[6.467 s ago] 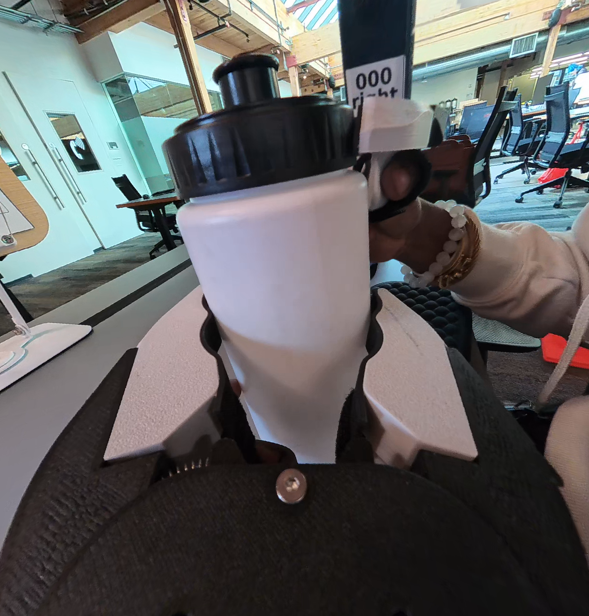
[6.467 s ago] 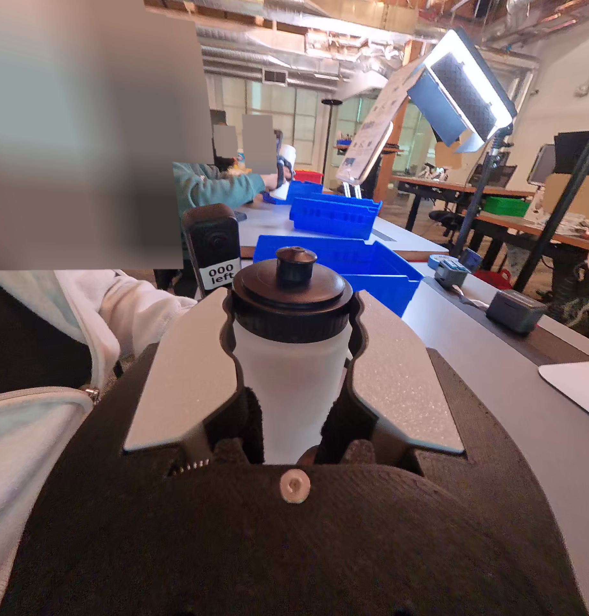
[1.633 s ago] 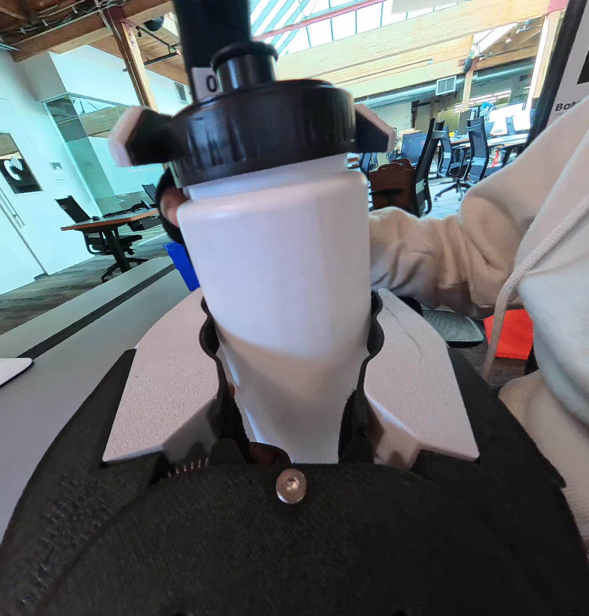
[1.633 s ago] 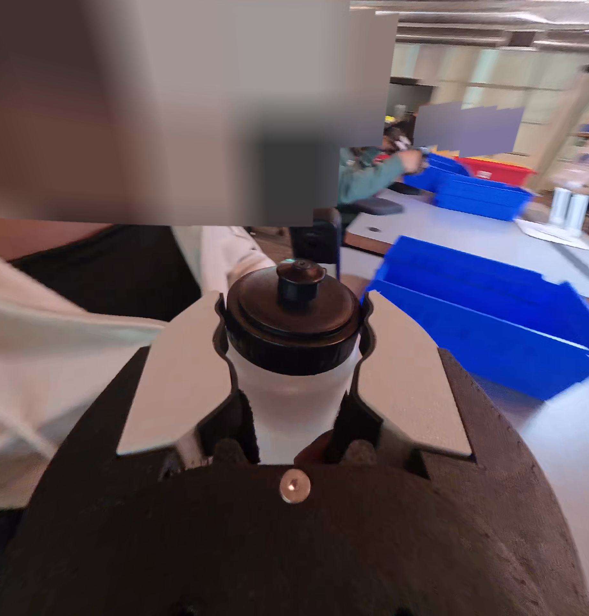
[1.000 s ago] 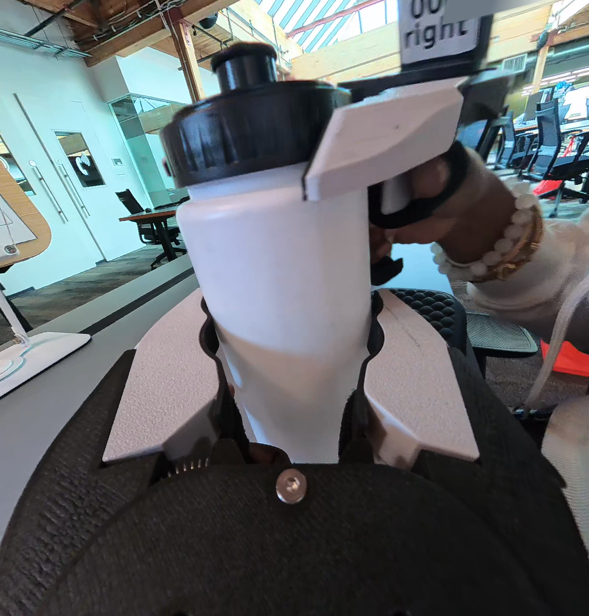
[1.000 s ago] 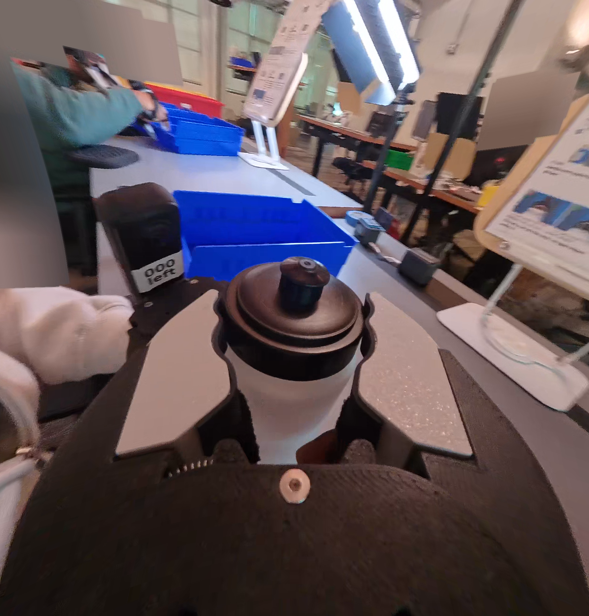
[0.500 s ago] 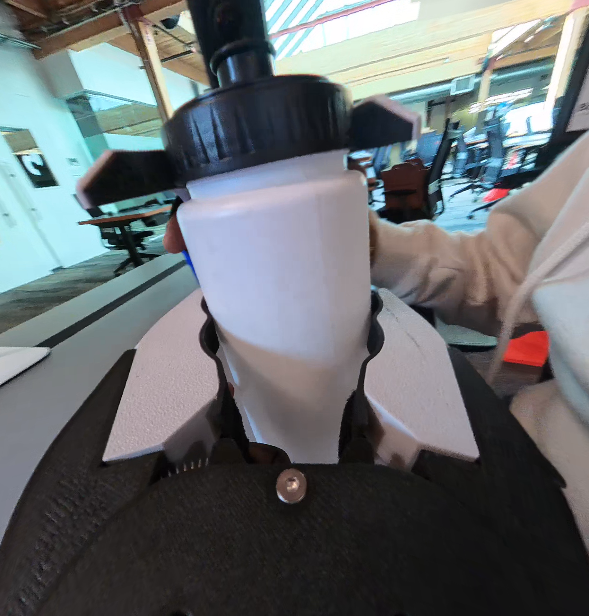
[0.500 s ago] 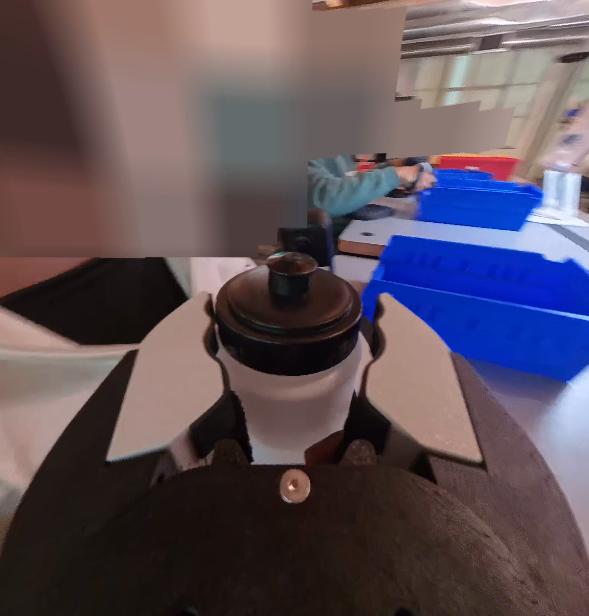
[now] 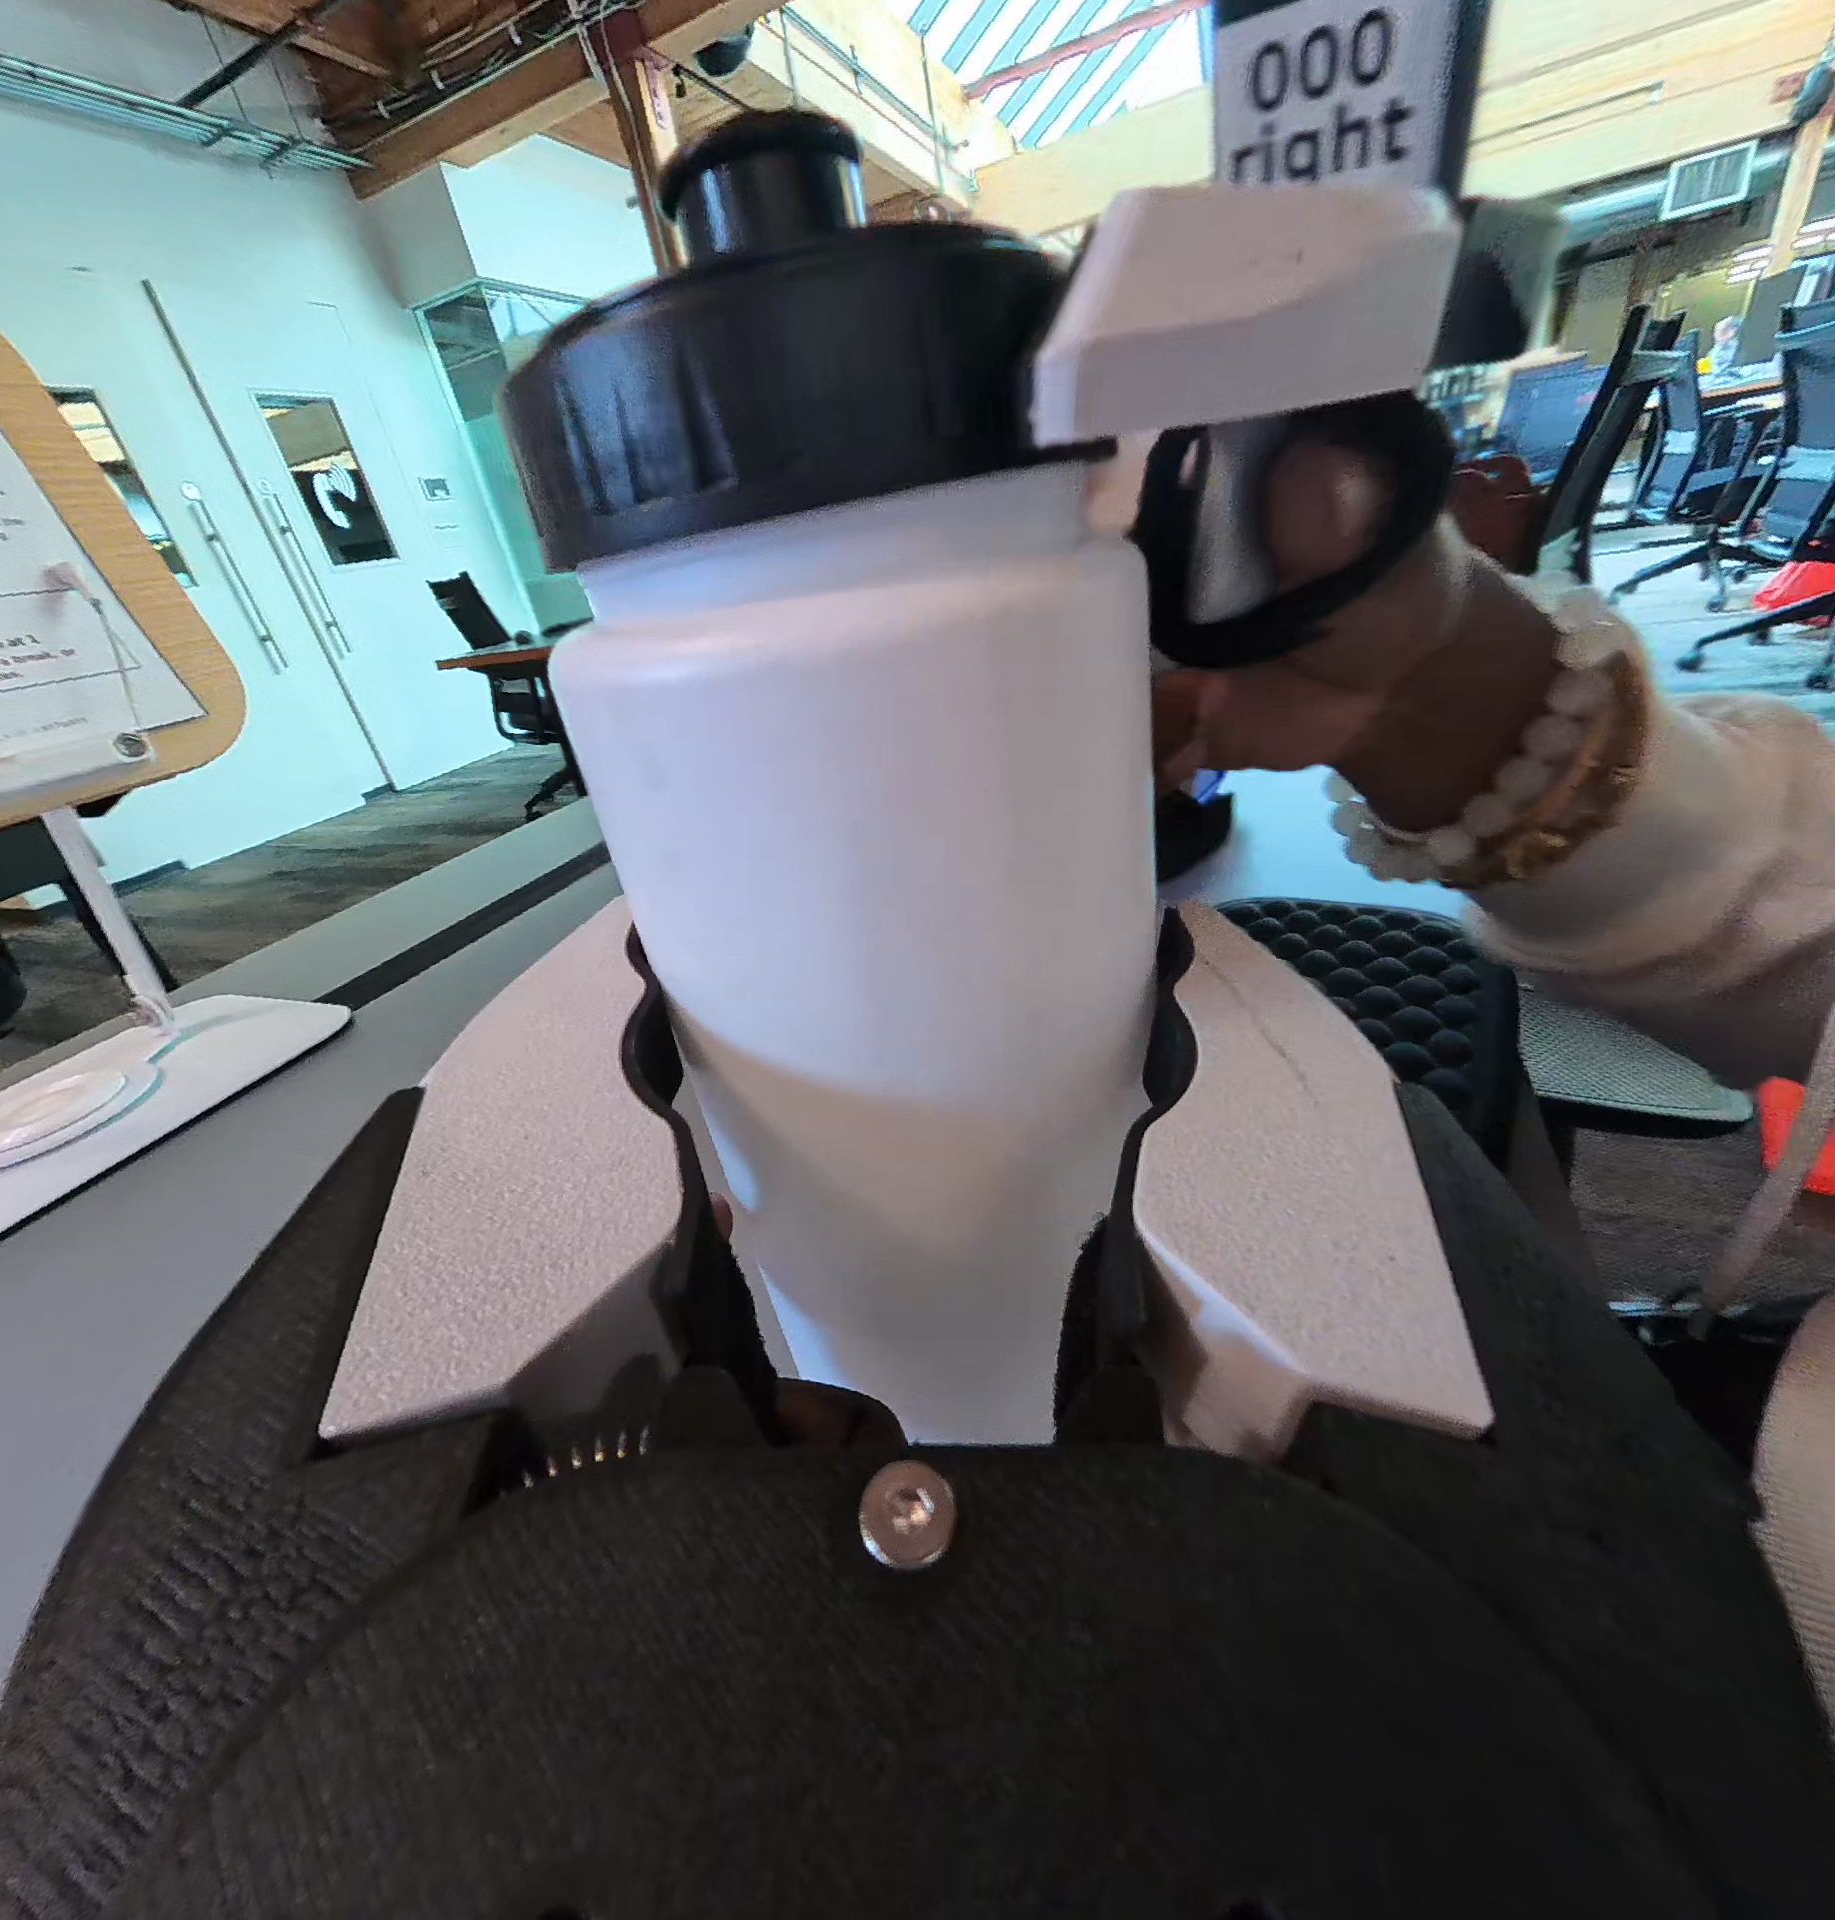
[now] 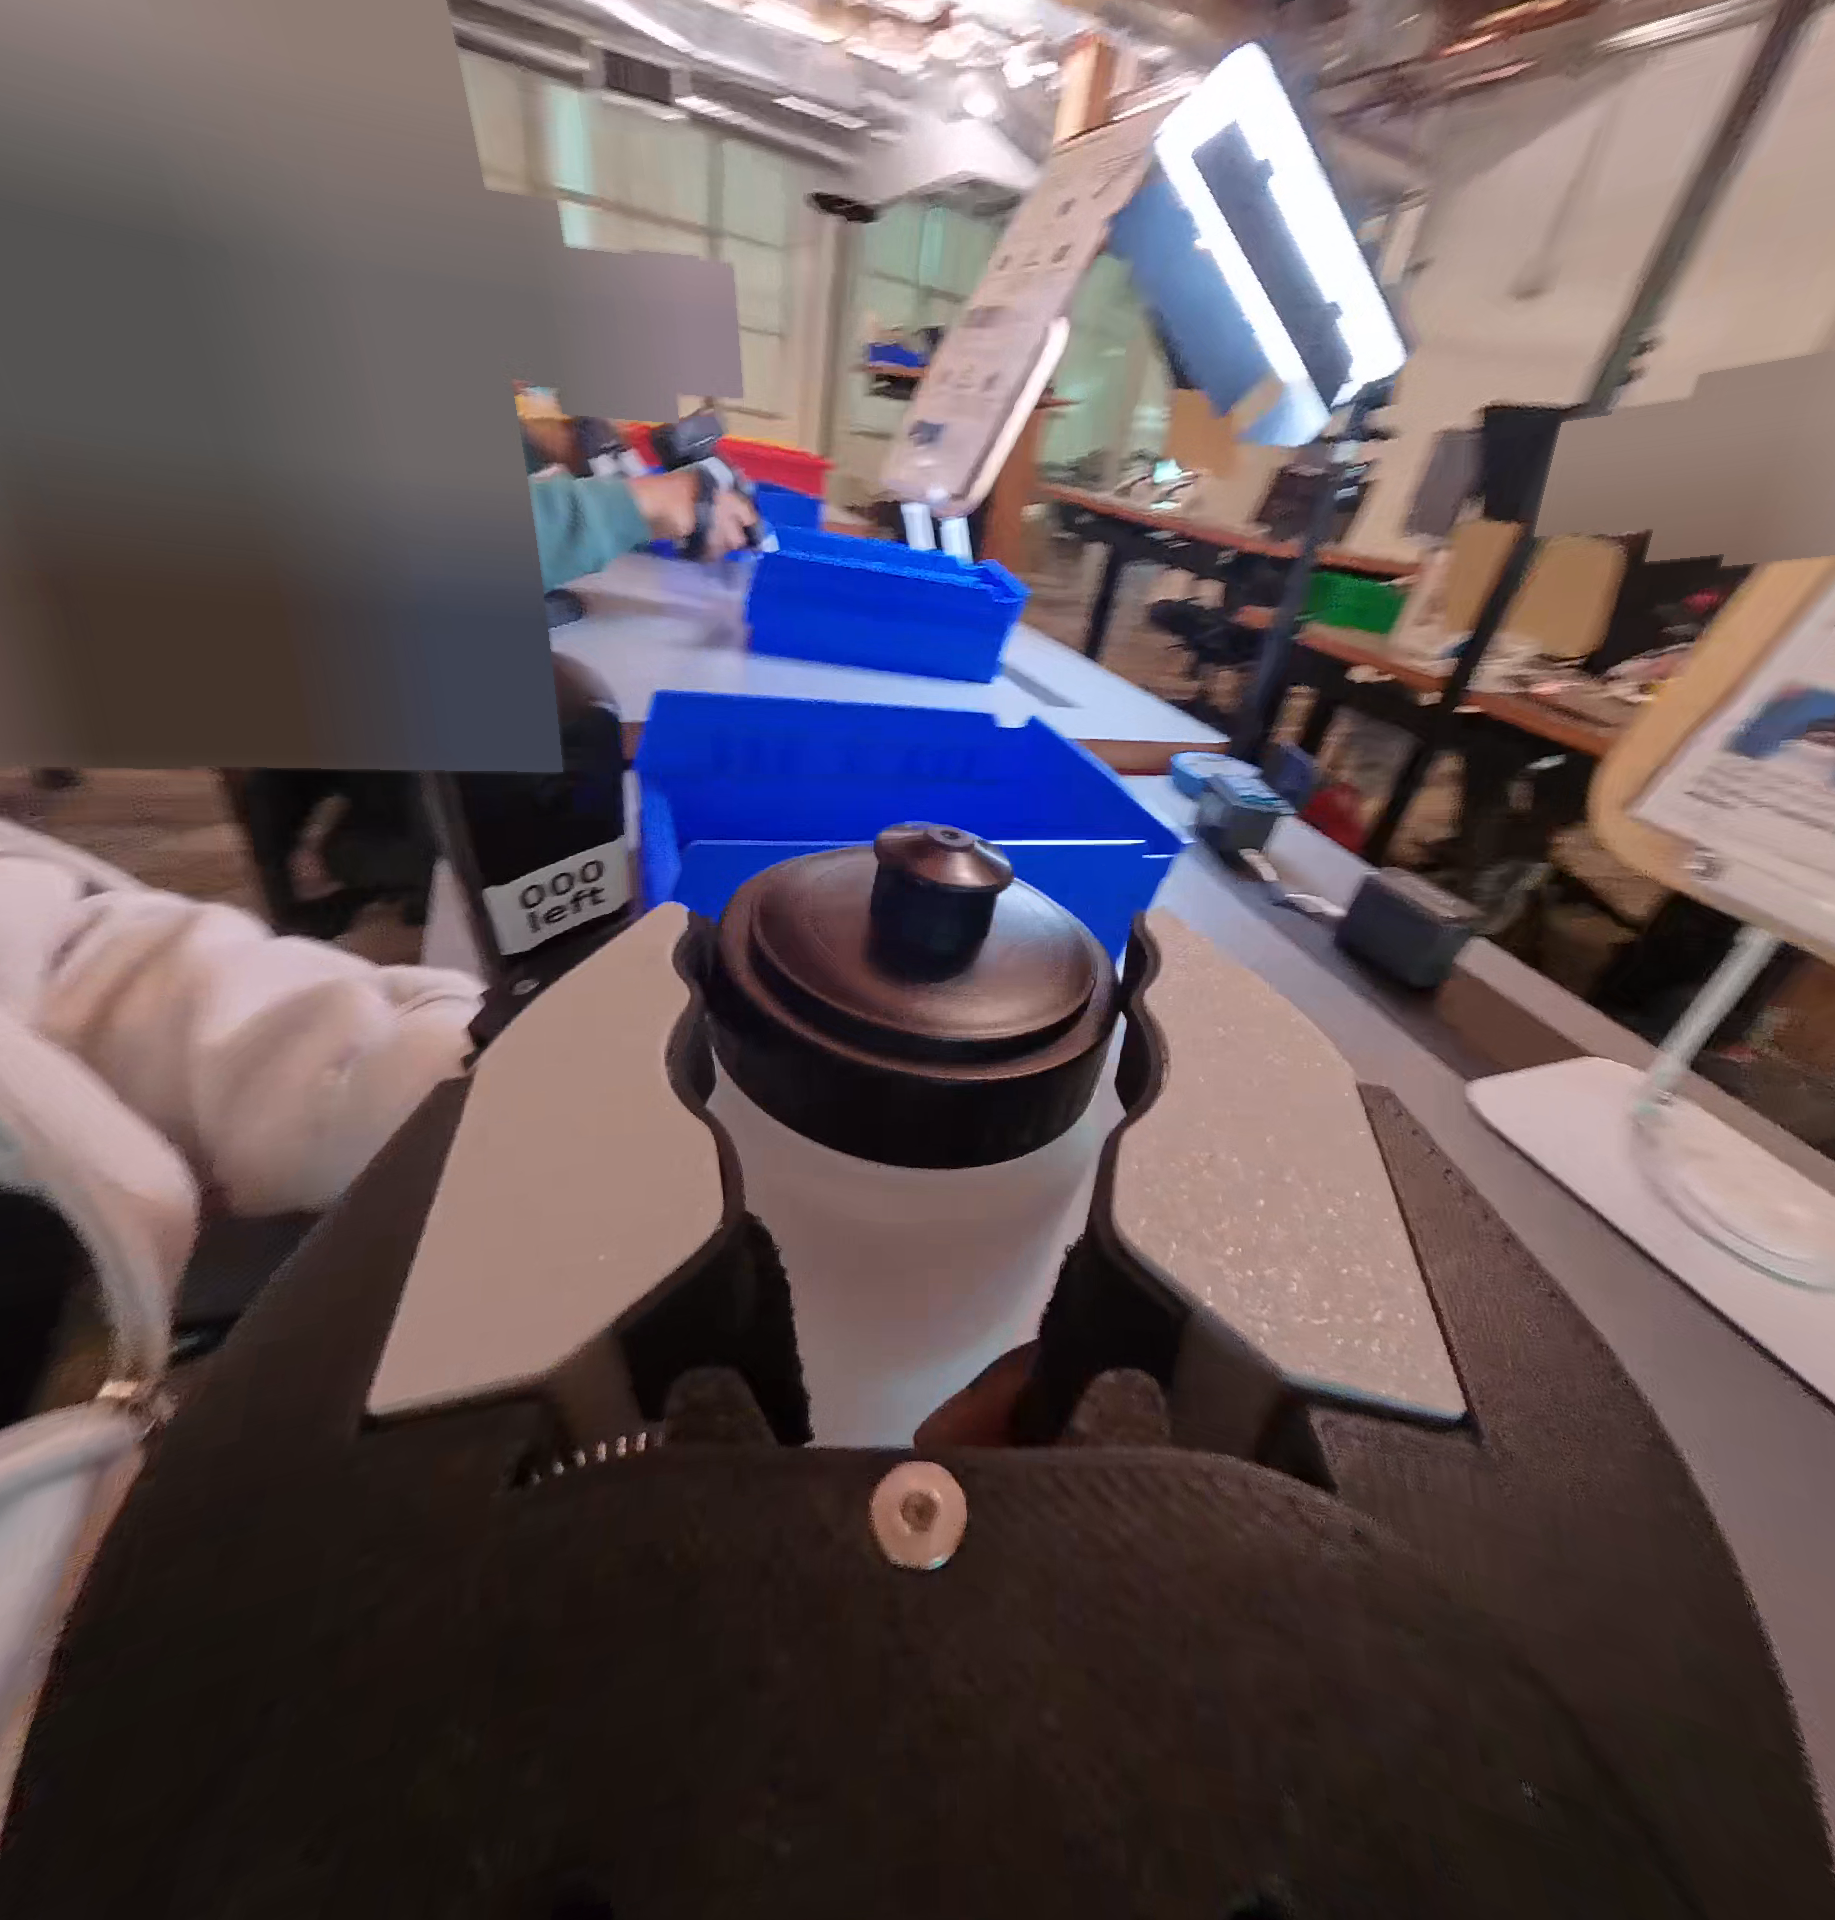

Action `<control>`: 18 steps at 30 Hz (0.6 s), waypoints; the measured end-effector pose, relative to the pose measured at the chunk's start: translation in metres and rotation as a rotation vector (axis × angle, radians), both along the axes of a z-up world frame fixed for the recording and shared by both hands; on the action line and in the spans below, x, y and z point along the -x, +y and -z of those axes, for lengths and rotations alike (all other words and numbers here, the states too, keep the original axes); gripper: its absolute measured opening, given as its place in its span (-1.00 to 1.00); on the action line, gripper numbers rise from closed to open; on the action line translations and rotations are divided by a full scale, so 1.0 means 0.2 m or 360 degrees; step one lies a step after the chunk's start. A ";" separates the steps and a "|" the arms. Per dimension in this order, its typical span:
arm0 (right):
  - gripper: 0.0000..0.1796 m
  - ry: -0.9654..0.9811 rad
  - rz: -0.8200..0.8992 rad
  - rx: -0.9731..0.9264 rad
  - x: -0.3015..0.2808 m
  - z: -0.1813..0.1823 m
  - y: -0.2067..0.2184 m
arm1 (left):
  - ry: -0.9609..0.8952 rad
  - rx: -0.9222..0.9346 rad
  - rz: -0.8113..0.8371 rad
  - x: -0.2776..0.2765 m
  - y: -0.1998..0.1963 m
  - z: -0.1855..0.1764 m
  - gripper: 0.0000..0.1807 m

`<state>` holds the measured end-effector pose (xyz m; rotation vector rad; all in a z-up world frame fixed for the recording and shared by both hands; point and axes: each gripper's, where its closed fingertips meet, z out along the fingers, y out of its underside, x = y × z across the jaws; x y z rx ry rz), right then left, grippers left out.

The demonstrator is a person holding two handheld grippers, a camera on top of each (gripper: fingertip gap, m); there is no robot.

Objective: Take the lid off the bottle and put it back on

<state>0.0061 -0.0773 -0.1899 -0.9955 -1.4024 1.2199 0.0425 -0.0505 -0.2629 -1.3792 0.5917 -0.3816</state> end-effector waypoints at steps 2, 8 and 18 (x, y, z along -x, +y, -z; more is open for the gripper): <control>-0.15 -0.0065 -0.0227 -0.0026 0.00 0.01 -0.02 | -0.0014 0.0013 0.0066 -0.01 -0.01 0.00 -0.01; -0.15 -0.0048 -0.1317 -0.0147 -0.17 -0.01 -0.21 | 0.0024 0.0052 0.0368 -0.15 -0.09 0.02 -0.03; -0.19 0.0045 -0.1182 -0.0024 -0.12 -0.01 -0.17 | -0.0011 0.0180 0.0285 -0.10 -0.06 0.04 -0.04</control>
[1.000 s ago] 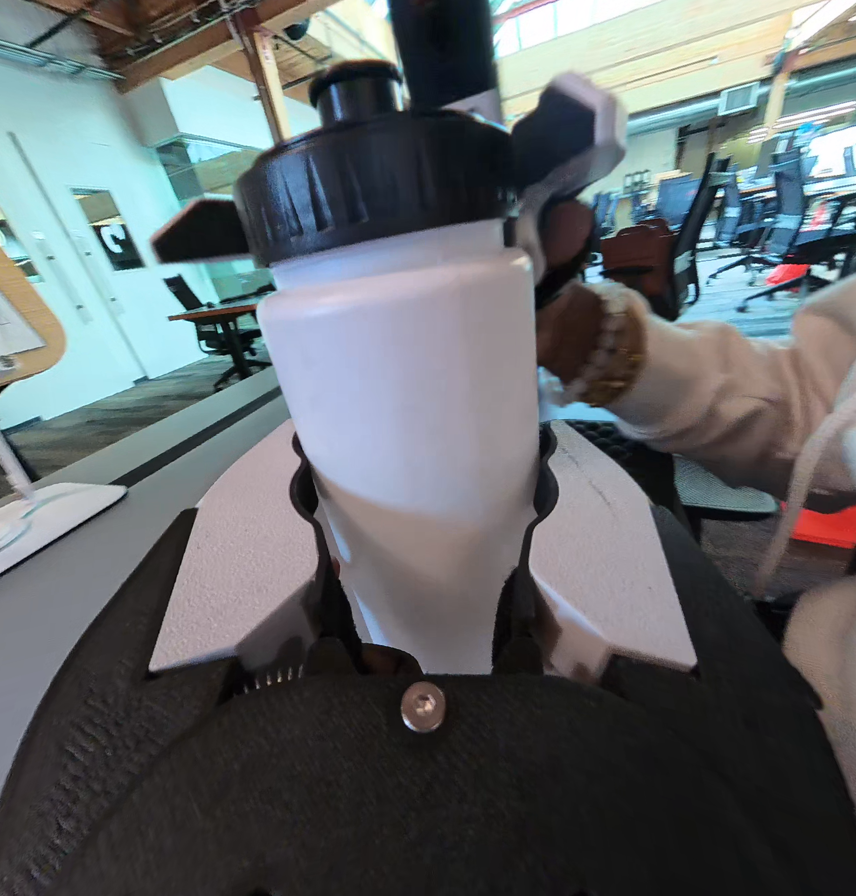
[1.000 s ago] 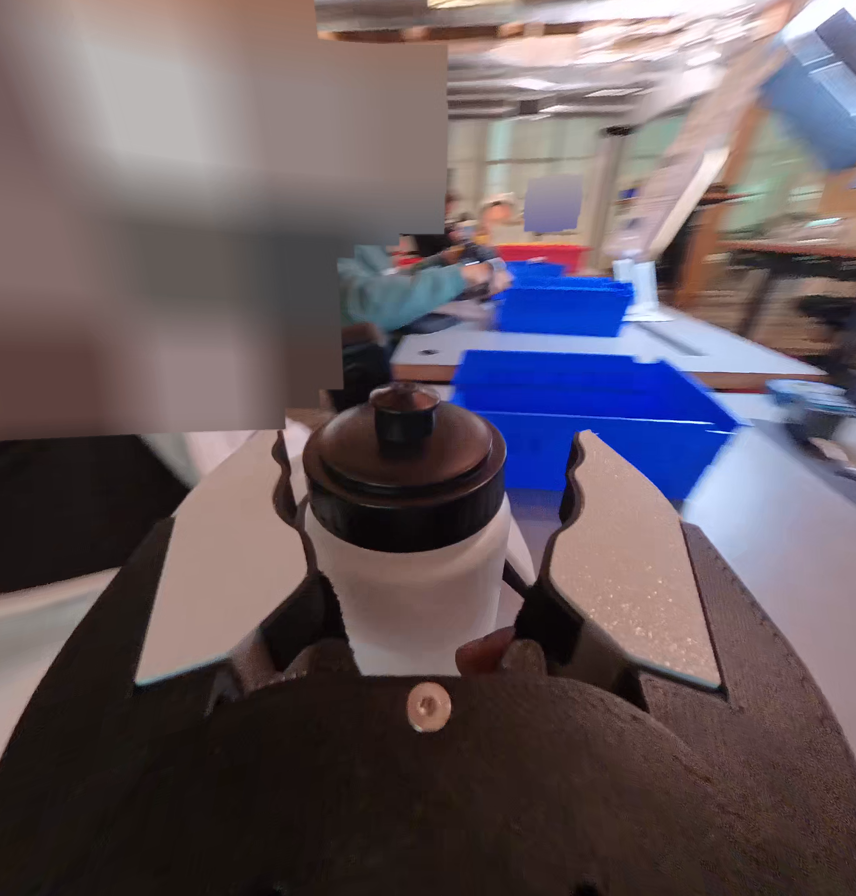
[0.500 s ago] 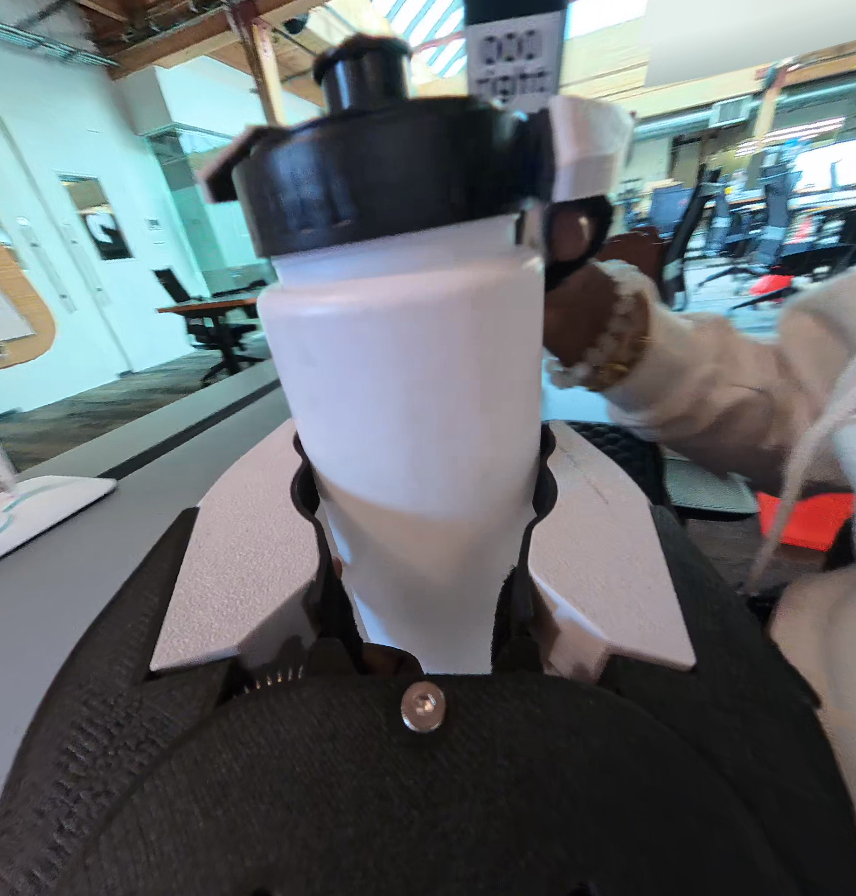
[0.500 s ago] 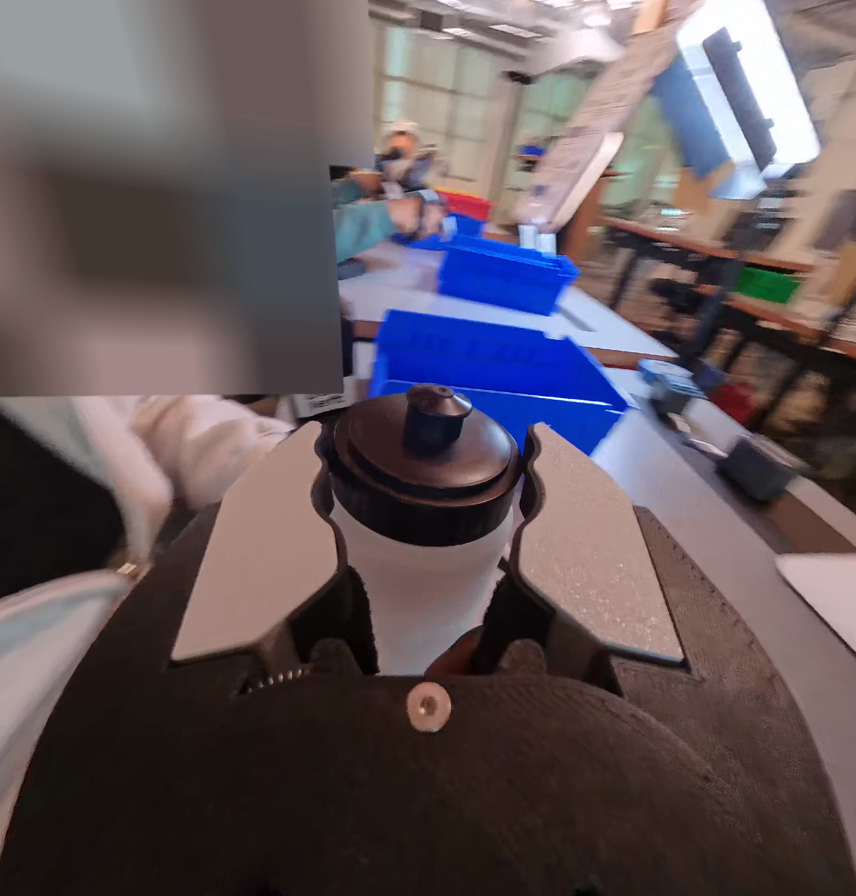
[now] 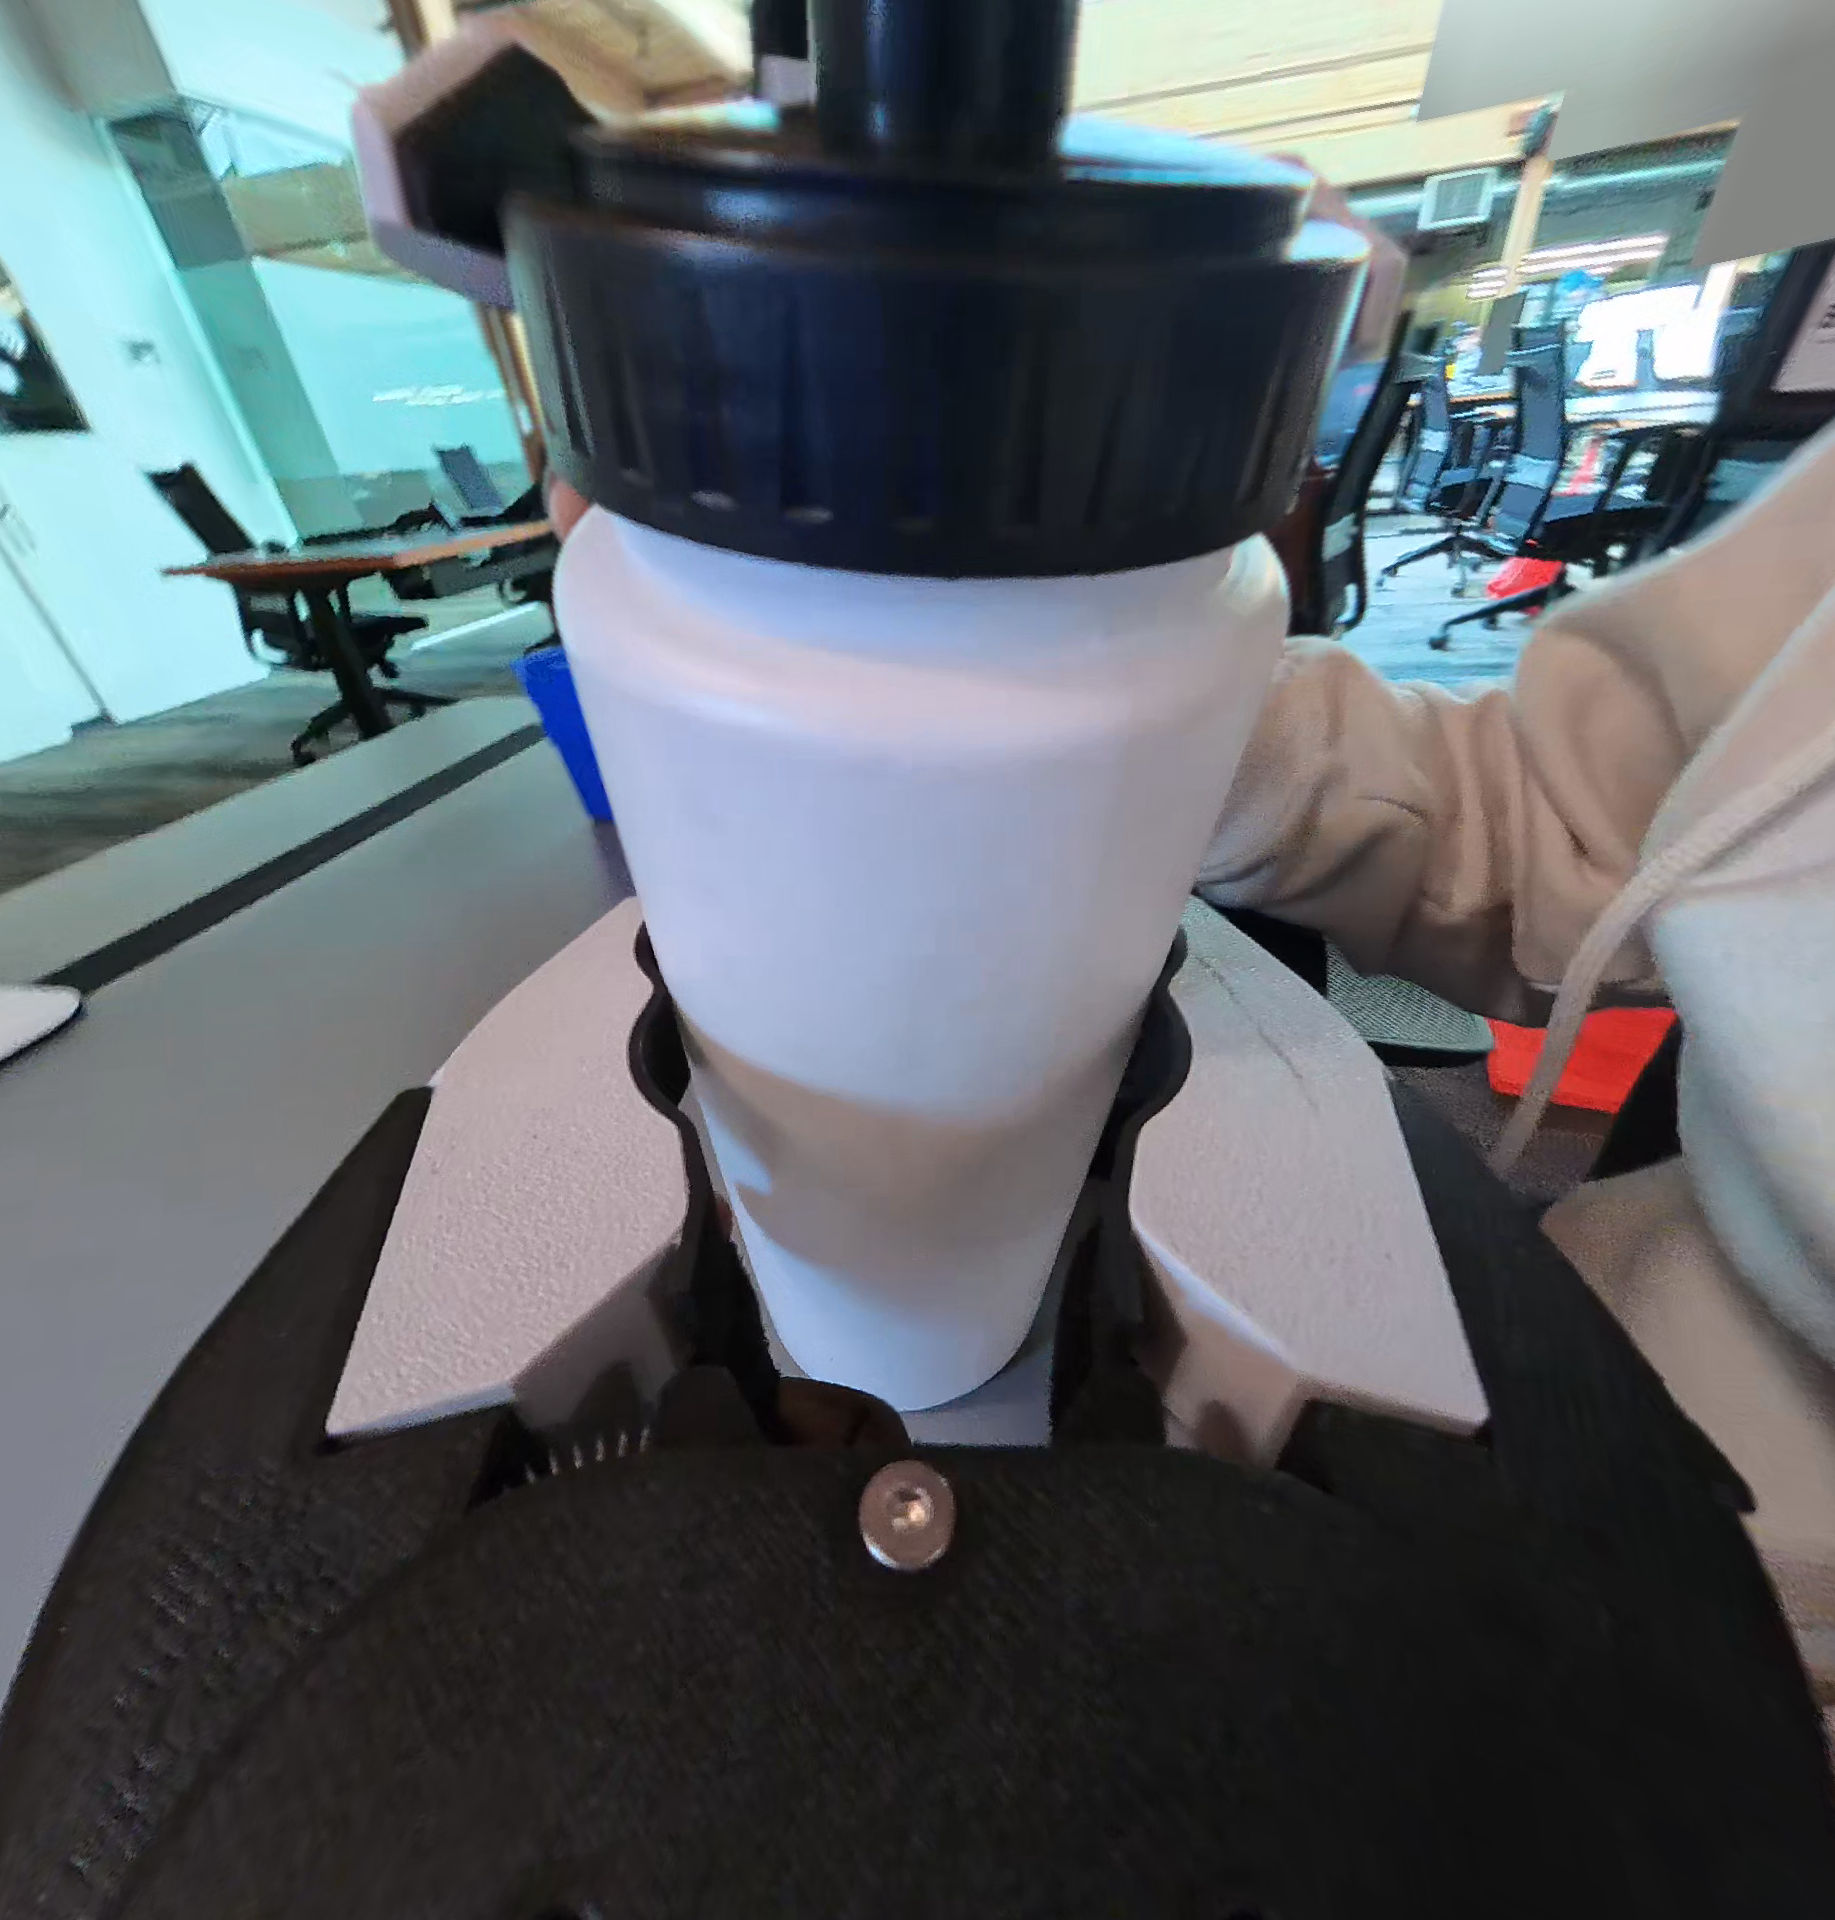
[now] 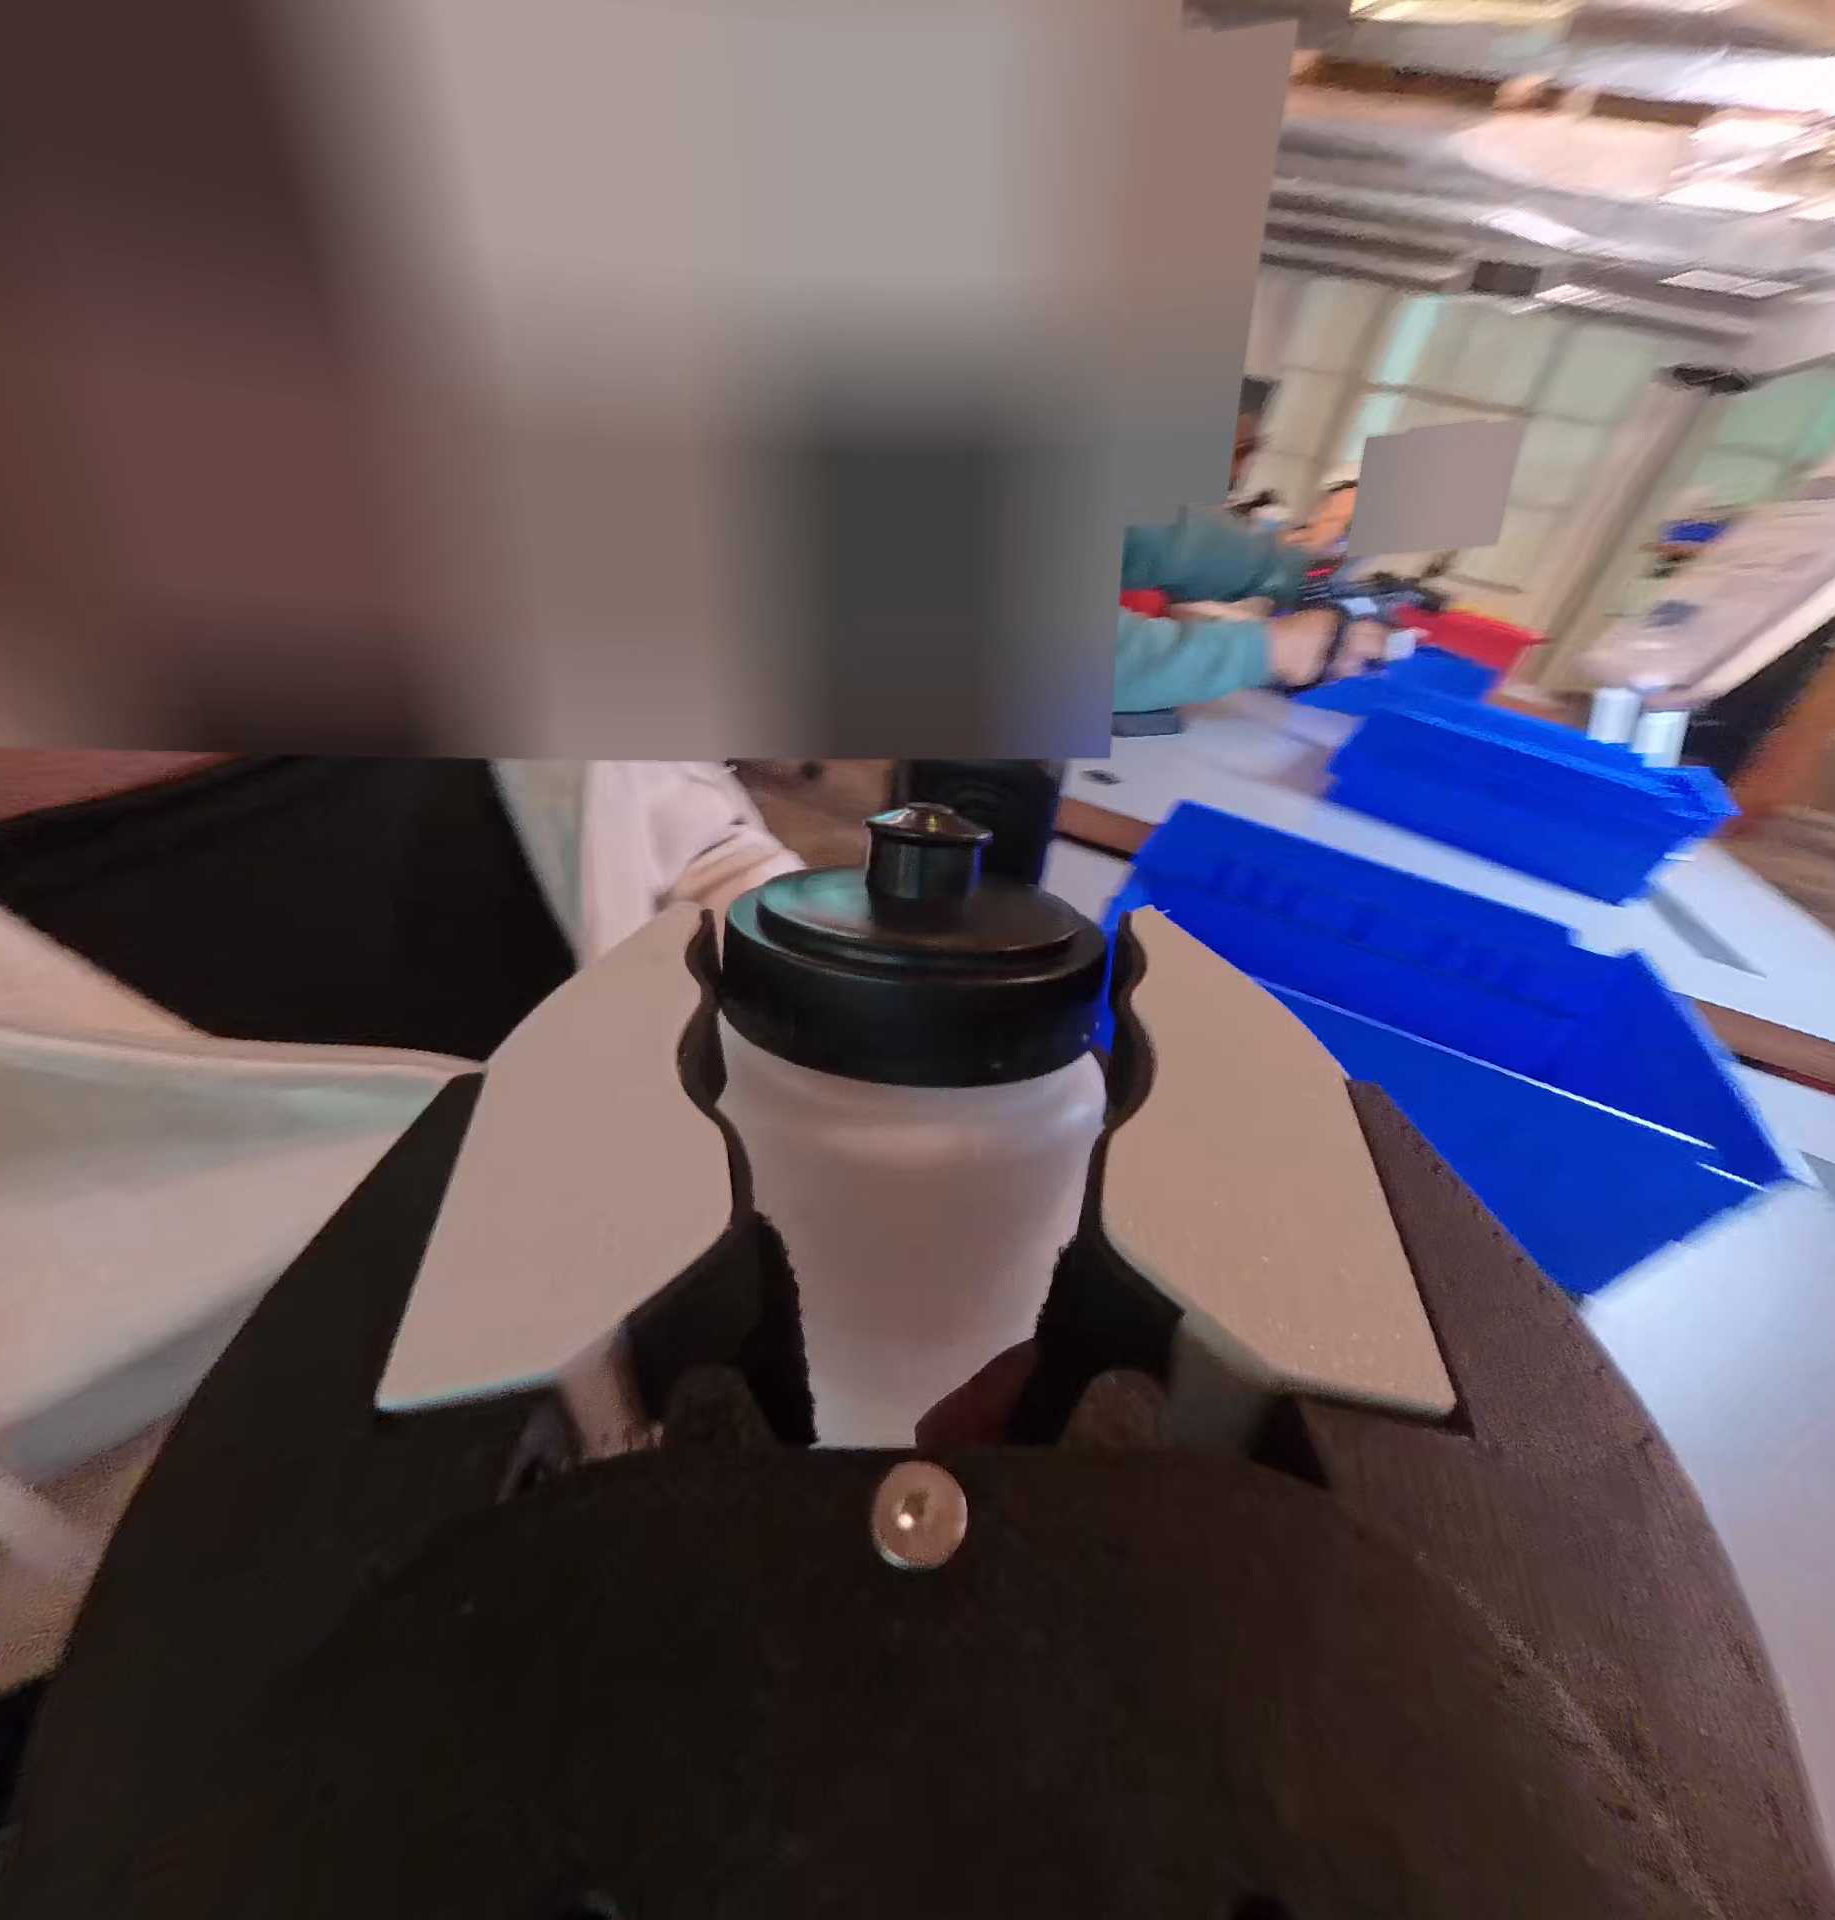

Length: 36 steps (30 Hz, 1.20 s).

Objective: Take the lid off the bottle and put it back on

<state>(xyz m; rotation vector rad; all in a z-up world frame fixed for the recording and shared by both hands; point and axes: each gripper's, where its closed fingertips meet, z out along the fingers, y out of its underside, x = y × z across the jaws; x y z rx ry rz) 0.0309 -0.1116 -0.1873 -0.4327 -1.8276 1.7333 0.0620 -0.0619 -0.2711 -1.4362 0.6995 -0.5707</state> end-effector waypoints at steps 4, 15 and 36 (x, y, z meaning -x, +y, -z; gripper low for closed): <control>-0.06 -0.0035 0.0611 0.0255 0.06 -0.07 0.23 | -0.0008 0.0189 -0.0209 0.10 0.08 0.01 -0.04; -0.14 -0.0149 0.1396 -0.0024 0.11 0.00 0.26 | 0.0237 0.0319 -0.0393 0.11 0.14 0.04 -0.04; -0.01 0.0075 0.0615 0.0200 0.01 -0.10 0.25 | 0.0089 0.0323 -0.0106 0.03 0.08 0.04 -0.04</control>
